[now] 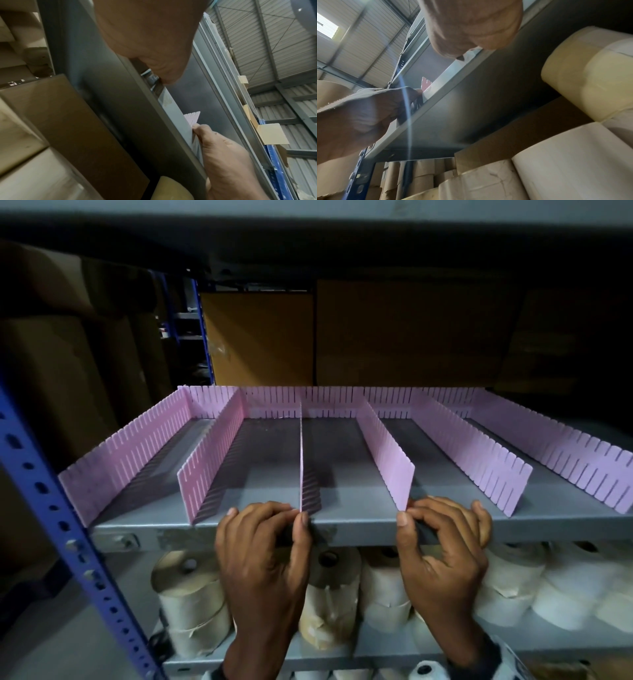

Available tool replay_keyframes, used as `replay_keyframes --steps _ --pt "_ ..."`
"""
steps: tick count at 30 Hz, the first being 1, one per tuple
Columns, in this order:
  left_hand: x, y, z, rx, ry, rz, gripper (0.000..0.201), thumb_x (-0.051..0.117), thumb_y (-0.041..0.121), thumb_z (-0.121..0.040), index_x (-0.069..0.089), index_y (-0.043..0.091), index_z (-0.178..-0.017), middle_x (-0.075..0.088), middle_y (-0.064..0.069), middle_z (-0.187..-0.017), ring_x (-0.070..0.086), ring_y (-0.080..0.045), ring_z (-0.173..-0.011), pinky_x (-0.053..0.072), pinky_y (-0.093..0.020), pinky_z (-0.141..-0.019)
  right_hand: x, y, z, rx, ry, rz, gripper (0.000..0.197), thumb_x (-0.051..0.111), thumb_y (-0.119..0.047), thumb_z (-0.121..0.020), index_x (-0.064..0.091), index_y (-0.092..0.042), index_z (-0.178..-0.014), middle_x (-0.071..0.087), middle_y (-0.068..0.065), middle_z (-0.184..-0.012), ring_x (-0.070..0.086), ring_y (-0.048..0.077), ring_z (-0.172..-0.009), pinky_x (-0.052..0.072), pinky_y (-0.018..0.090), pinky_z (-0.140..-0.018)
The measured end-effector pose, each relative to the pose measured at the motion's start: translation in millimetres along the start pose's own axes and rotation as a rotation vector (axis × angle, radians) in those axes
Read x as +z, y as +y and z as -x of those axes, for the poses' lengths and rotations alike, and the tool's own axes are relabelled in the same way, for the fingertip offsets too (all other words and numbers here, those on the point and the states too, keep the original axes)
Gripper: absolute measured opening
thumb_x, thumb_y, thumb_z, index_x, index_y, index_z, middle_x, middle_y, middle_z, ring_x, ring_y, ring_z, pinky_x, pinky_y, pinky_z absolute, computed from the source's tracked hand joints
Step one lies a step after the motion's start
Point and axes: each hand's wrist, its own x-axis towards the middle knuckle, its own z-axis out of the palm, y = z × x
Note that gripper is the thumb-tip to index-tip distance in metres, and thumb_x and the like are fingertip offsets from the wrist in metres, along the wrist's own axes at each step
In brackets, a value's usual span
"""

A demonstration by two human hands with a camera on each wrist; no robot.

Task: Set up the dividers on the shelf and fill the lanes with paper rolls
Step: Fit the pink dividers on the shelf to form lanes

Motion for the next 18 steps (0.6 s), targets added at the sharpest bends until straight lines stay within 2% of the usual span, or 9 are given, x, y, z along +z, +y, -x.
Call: replay_keyframes --steps 3,7,9,11,14,18 --pt "-3.5 0.9 0.1 0.014 -0.009 0.019 0.01 0.068 0.02 -0.093 0.072 0.013 -0.086 0.07 0.003 -0.096 0.066 -0.021 -0.093 0.039 -0.048 -0.108 -5.3 -2.1 -1.1 0.009 0.011 -0.054 0.016 0.065 -0.019 -0.09 0.069 -0.008 -0.078 0.069 0.003 -0.09 0.065 0.023 -0.089 0.037 0.06 -0.102" --pt "-18.1 -2.4 5.2 0.022 0.039 0.138 0.006 0.068 0.01 -0.091 0.073 0.01 -0.088 0.071 0.003 -0.095 0.068 -0.018 -0.098 0.044 -0.049 -0.105 -14.0 -20.7 1.0 -0.055 0.06 -0.206 0.015 0.065 -0.01 -0.087 0.069 0.002 -0.079 0.066 0.01 -0.09 0.062 0.031 -0.091 0.048 0.048 -0.088" --pt "-29.9 -6.5 6.2 0.04 0.096 0.163 0.005 0.068 0.008 -0.091 0.072 0.01 -0.088 0.07 0.002 -0.094 0.068 -0.017 -0.097 0.048 -0.044 -0.101 -9.7 -38.6 3.3 -0.097 0.027 -0.264 0.015 0.066 -0.009 -0.085 0.069 0.003 -0.076 0.066 0.009 -0.087 0.063 0.03 -0.089 0.048 0.043 -0.087" --pt "-42.2 -12.6 5.7 0.06 0.153 0.138 0.005 0.067 0.009 -0.092 0.071 0.013 -0.093 0.068 0.005 -0.095 0.067 -0.014 -0.099 0.047 -0.041 -0.101 0.9 -56.0 4.4 -0.105 -0.042 -0.289 0.015 0.067 -0.011 -0.085 0.071 0.001 -0.077 0.067 0.007 -0.088 0.063 0.027 -0.091 0.048 0.041 -0.087" --pt "-58.4 -27.5 3.0 0.044 0.194 0.095 0.004 0.066 0.012 -0.095 0.067 0.016 -0.097 0.068 0.005 -0.098 0.066 -0.014 -0.101 0.046 -0.046 -0.104 21.2 -74.9 4.8 -0.081 -0.135 -0.242 0.015 0.069 -0.017 -0.086 0.074 -0.003 -0.084 0.069 0.006 -0.092 0.063 0.026 -0.093 0.049 0.043 -0.087" --pt "-72.7 -50.7 -3.6 -0.037 0.172 -0.006 0.006 0.065 0.018 -0.095 0.069 0.013 -0.097 0.069 -0.002 -0.101 0.068 -0.024 -0.104 0.043 -0.051 -0.11 42.1 -89.3 6.0 -0.035 -0.139 -0.135 0.019 0.068 -0.027 -0.089 0.073 -0.01 -0.081 0.071 0.0 -0.089 0.066 0.025 -0.091 0.046 0.047 -0.086"
